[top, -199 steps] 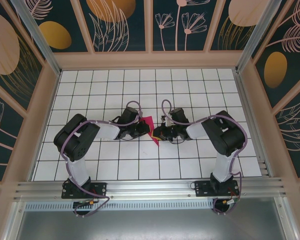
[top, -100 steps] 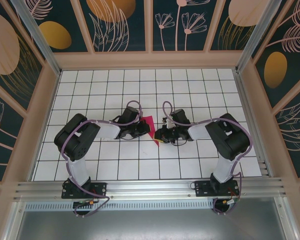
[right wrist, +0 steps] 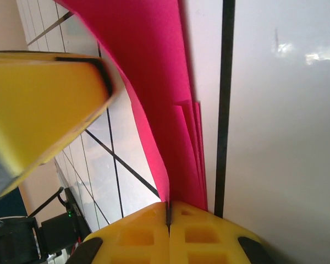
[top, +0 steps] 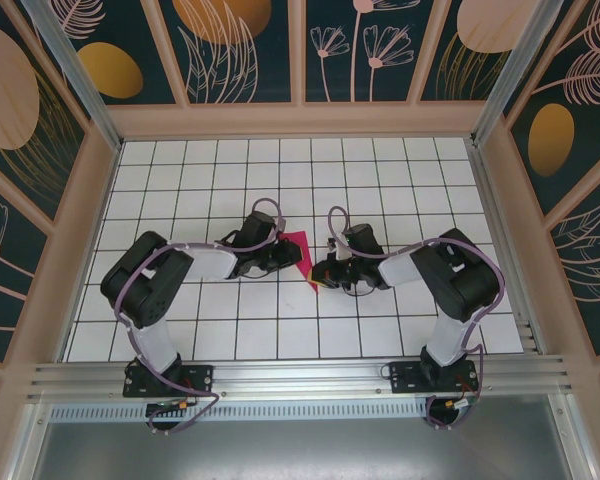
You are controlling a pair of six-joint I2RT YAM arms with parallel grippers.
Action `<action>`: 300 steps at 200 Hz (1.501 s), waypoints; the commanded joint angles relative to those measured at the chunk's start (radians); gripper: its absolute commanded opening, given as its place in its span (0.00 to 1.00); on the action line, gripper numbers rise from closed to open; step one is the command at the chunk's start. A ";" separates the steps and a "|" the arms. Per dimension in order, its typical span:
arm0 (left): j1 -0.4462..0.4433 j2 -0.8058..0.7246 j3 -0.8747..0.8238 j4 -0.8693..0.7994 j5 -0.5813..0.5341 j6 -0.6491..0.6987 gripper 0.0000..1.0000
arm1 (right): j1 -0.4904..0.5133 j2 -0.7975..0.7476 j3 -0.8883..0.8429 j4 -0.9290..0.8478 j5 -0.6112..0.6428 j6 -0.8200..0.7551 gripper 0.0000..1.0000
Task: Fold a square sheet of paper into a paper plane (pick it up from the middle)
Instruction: Fold the wing for the fifth time at the center of the table.
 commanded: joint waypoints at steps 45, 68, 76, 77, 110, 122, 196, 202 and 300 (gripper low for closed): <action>-0.032 -0.035 -0.070 0.113 0.058 0.006 0.15 | -0.013 0.034 -0.039 -0.084 0.038 0.056 0.00; -0.047 0.001 -0.060 0.098 0.041 0.001 0.12 | -0.016 0.038 -0.036 -0.087 0.041 0.062 0.00; -0.047 0.012 -0.054 0.092 0.040 0.001 0.11 | -0.016 0.039 -0.034 -0.089 0.041 0.062 0.00; -0.048 0.014 -0.054 0.092 0.040 0.000 0.11 | -0.016 0.039 -0.034 -0.089 0.040 0.062 0.00; -0.051 0.054 -0.031 0.078 0.040 0.002 0.10 | -0.016 0.041 -0.026 -0.095 0.036 0.056 0.00; -0.051 0.065 -0.023 0.068 0.035 0.003 0.10 | -0.016 0.041 -0.021 -0.100 0.035 0.053 0.00; -0.050 0.144 0.057 -0.143 -0.079 0.007 0.07 | -0.014 -0.015 0.025 -0.216 0.046 -0.033 0.05; -0.050 0.151 0.064 -0.159 -0.087 0.010 0.07 | -0.013 -0.022 0.026 -0.225 0.047 -0.042 0.06; -0.050 0.191 0.114 -0.287 -0.186 0.040 0.07 | 0.014 -0.071 0.049 -0.337 0.118 -0.127 0.10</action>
